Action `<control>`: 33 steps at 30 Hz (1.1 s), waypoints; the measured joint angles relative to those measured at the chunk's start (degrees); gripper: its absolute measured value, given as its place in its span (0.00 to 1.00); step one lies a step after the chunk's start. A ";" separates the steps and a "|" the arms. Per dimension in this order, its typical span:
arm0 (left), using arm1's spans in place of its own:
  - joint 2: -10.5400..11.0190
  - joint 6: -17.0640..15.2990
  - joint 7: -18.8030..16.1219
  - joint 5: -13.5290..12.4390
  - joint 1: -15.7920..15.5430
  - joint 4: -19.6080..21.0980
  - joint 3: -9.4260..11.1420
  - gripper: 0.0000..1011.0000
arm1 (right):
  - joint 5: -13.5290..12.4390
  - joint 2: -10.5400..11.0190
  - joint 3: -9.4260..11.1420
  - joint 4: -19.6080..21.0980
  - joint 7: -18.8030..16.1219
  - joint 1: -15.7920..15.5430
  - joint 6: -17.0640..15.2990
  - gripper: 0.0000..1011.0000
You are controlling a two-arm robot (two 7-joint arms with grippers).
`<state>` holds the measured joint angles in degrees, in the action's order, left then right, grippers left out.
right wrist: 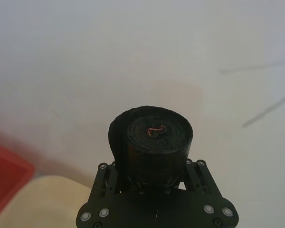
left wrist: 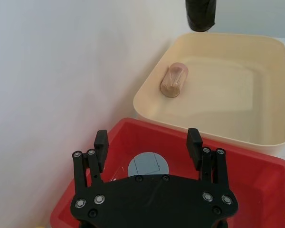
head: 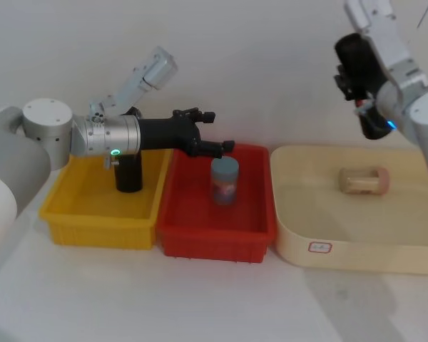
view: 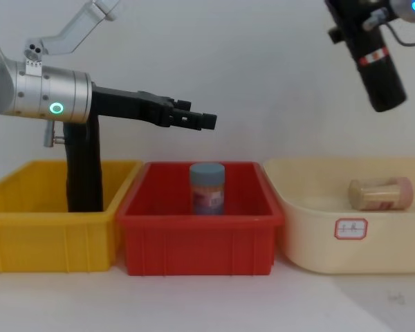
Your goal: Pick up the garbage bag with the one hand and transfer it to the other hand.
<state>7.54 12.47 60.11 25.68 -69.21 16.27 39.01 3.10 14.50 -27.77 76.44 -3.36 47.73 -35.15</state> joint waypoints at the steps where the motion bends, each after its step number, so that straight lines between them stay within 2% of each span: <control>1: 0.00 0.00 0.00 0.00 0.00 0.00 0.00 0.99 | 0.00 0.16 0.18 0.07 0.00 -0.06 -0.26 0.53; 5: 0.00 0.00 0.00 0.00 0.00 0.00 0.00 0.99 | -0.08 0.87 1.05 0.17 -0.11 -0.35 -0.87 0.55; 8: 0.01 0.00 0.00 0.00 0.00 0.00 0.00 0.99 | -0.21 1.41 1.79 0.16 -0.40 -0.60 -1.21 0.67; 9: 0.00 0.00 0.00 0.00 0.00 0.00 0.00 0.99 | -0.22 1.48 1.89 0.14 -0.43 -0.64 -1.26 0.67; 11: 0.00 0.00 0.00 0.00 0.00 0.00 0.00 0.99 | -0.30 1.71 2.21 0.12 -0.55 -0.74 -1.41 0.76; 20: 0.00 0.00 0.00 0.00 0.00 0.00 0.00 0.99 | -0.60 2.29 2.99 0.03 -0.92 -1.03 -1.83 0.99; 33: 0.00 0.00 0.00 0.00 0.00 0.00 0.00 0.99 | -0.74 2.63 3.41 -0.04 -1.14 -1.16 -2.04 0.99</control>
<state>7.54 12.47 60.11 25.68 -69.21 16.27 39.01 2.37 17.12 -24.36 76.40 -4.49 46.57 -37.19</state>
